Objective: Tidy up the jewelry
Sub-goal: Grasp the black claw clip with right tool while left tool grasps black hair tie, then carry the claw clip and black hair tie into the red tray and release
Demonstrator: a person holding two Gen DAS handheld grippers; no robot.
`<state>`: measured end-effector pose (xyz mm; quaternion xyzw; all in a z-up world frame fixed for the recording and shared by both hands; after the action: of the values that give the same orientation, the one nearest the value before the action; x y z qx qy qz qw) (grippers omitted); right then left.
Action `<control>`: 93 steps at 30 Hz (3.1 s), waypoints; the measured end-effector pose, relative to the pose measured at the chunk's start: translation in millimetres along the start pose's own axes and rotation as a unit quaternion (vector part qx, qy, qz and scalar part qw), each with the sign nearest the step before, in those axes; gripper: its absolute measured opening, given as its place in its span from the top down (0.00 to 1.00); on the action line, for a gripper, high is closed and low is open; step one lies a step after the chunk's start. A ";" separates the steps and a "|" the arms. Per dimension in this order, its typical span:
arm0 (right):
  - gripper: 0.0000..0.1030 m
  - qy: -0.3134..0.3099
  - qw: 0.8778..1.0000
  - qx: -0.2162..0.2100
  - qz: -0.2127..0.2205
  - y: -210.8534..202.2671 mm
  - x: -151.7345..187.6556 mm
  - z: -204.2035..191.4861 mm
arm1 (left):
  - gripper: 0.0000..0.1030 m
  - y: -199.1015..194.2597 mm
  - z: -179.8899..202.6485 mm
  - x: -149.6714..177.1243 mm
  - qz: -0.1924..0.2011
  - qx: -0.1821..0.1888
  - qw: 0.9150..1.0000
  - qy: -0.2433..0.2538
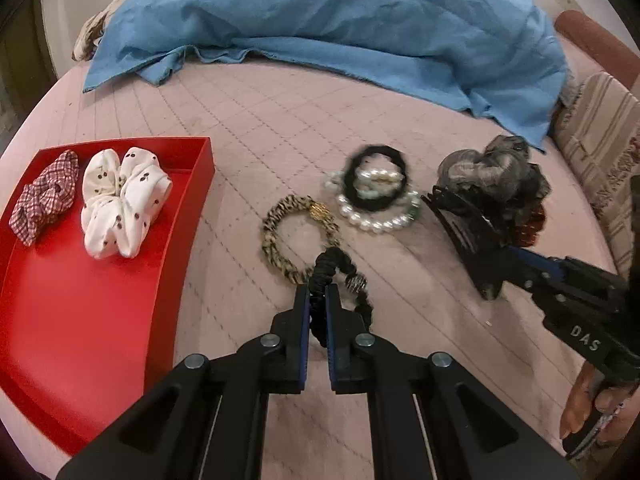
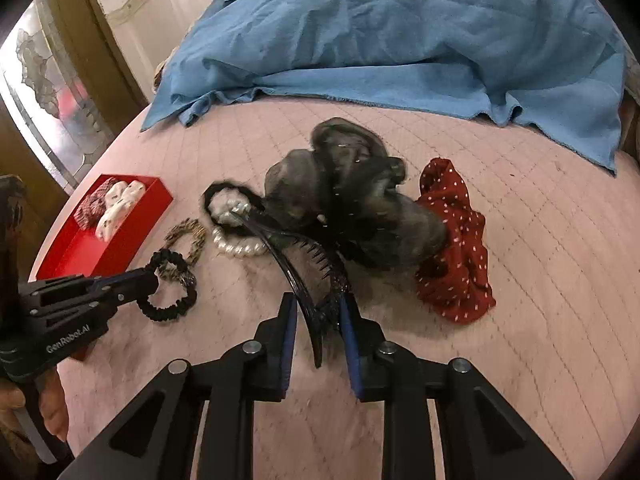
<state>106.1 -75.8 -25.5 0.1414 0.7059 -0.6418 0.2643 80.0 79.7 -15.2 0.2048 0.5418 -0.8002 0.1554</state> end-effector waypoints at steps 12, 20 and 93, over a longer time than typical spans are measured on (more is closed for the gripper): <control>0.98 0.013 0.999 -0.039 -0.020 -58.0 63.8 3.5 | 0.93 -33.7 24.9 64.2 -0.023 0.086 0.996 0.001; 0.62 0.037 0.999 -0.024 -0.003 -62.1 60.3 16.4 | 0.93 -20.8 11.6 71.9 -0.037 0.062 0.997 -0.008; 0.71 -0.026 0.992 -0.105 -0.070 20.6 -41.2 -283.8 | 0.95 -124.3 -257.3 3.2 0.105 -0.028 0.975 -0.195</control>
<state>96.7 211.0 -9.3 0.0459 0.7706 -0.5843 0.2502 59.8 364.4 -1.6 0.0960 0.4991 -0.7883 0.3469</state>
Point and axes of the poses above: each gripper's, at about its wrist camera, not at the fingertips, and y roughly the way its jaws point, z to its right, x to its underside, the point moved 7 cm from there along y, roughly the way its jaws point, and after that the axes turned 13 degrees about x, right-handed, at the moved point
